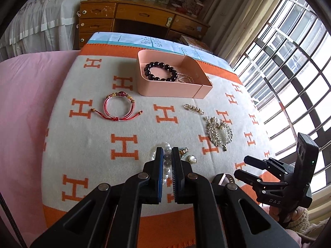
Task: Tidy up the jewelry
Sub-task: 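Lift the pearl bracelet off the blanket with the left tool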
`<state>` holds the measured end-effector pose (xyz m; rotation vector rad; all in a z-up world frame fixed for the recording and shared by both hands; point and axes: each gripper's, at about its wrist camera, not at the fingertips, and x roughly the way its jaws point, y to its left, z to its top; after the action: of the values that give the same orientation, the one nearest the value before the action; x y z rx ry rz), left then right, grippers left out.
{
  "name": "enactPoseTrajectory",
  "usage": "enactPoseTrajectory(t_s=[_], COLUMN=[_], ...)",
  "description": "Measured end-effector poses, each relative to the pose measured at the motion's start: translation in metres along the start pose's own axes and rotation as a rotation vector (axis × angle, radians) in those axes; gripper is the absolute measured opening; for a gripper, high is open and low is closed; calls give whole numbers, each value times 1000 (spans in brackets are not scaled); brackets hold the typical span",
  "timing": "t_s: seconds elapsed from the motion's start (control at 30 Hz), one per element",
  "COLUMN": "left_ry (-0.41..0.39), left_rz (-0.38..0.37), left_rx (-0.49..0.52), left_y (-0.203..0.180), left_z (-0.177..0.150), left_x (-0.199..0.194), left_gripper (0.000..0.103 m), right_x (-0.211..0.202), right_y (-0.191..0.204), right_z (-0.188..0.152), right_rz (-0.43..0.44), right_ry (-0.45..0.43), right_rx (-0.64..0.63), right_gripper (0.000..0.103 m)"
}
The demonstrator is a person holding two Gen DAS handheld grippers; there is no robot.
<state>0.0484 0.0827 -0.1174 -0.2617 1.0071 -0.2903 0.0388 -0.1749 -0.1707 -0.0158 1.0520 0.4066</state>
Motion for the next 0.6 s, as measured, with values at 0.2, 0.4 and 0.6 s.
enactPoseTrajectory(t_s=[0.2,0.4,0.6], left_ry=[-73,-127,-166], left_rz=[-31,-52,-47], left_rx=[24,31,36], left_y=[-9,-14,-15], left_z=[4,12,17], left_x=[-20,-38,-51], left_gripper=[5,5,5], right_x=[-2,-3,-2], right_y=[3,6,22], right_z=[-1,2,18], right_rz=[-12,-23,-21], right_ry=[3,-2,-10], right_rx=[-3,-9,-67], right_gripper=[61,61,61])
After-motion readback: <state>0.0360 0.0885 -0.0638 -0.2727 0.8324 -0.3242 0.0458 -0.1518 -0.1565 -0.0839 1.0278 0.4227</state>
